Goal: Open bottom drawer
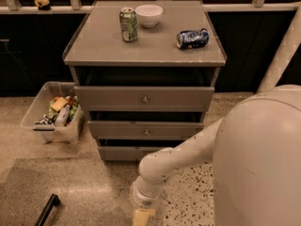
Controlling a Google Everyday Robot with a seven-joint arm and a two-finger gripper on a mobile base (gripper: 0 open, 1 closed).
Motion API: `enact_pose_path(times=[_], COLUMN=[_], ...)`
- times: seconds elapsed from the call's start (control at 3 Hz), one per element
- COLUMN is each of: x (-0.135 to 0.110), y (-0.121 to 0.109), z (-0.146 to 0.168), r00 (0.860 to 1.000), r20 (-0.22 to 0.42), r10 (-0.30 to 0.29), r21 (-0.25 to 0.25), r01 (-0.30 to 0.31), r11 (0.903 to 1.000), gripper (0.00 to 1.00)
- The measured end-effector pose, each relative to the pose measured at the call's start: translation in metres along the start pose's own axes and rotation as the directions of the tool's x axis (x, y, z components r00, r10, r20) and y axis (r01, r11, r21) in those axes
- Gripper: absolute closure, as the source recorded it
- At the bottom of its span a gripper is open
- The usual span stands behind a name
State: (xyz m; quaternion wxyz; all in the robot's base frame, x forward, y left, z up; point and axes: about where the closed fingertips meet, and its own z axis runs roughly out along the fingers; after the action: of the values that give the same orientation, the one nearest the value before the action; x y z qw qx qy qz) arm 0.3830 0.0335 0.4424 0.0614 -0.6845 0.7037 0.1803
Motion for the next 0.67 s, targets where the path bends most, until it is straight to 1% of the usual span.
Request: enact_pose_path(times=[0.33,0.67], x=[-0.009,0.018], y=[-0.007,0.003], z=[0.000,0.003], r00=[0.999,0.998], r20=[0.022,0.064], r10=[-0.028,-0.007], r21=[0.011,0.025], r01=[0.027,0.005], r11=[0.9996,0.9997], gripper=[0.00,0.00])
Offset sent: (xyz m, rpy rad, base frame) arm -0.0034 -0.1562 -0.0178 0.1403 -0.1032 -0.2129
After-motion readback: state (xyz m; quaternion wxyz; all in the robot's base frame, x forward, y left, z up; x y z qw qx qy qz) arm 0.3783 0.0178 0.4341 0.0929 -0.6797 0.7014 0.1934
